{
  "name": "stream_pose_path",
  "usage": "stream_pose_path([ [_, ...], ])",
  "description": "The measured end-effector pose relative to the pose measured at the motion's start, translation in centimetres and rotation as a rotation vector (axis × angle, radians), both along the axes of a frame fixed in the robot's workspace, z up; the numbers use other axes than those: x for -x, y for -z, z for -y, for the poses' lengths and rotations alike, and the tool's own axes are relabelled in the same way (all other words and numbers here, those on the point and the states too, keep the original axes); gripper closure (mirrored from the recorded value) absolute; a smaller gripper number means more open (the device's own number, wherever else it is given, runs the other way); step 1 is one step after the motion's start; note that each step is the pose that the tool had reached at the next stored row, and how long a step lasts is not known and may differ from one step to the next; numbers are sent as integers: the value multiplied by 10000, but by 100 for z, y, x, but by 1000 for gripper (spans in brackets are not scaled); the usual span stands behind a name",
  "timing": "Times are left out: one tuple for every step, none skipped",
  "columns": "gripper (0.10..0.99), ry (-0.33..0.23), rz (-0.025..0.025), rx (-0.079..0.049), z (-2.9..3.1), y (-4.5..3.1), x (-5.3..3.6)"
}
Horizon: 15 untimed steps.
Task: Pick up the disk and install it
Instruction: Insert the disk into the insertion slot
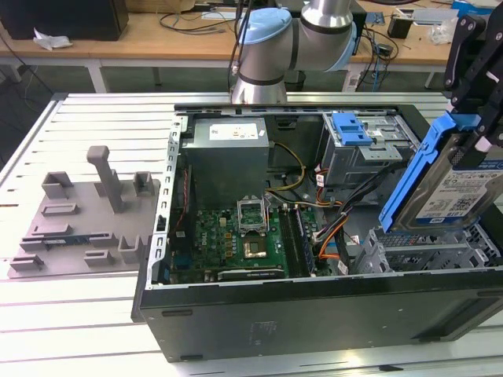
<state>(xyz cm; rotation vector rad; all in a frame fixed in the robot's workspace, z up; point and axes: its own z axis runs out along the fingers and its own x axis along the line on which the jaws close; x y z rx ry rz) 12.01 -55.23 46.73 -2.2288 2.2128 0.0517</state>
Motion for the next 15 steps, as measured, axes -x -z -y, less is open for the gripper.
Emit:
stream_pose_path([
  [718, -30, 0, 3, 0, -1, 0],
  [718, -50, -1, 6, -1, -2, 0],
  [718, -52, 0, 6, -1, -2, 0],
  [718, -56, 0, 6, -1, -2, 0],
  [718, -57, 0, 4, 0, -1, 0],
  [718, -56, -1, 4, 1, -1, 0],
  [718, -57, 0, 5, 3, -1, 0],
  [718, -57, 0, 5, 5, 0, 0],
  [718, -57, 0, 4, 6, 1, 0],
  [718, -57, -1, 5, 8, 1, 0],
  [718, -57, 0, 6, 14, 2, 0],
  [718, -57, 0, 5, 17, 4, 0],
  [718, -57, 0, 7, 18, 6, 0],
  [718, -57, -1, 5, 19, 12, 0],
  [718, -56, 0, 5, 19, 14, 0],
])
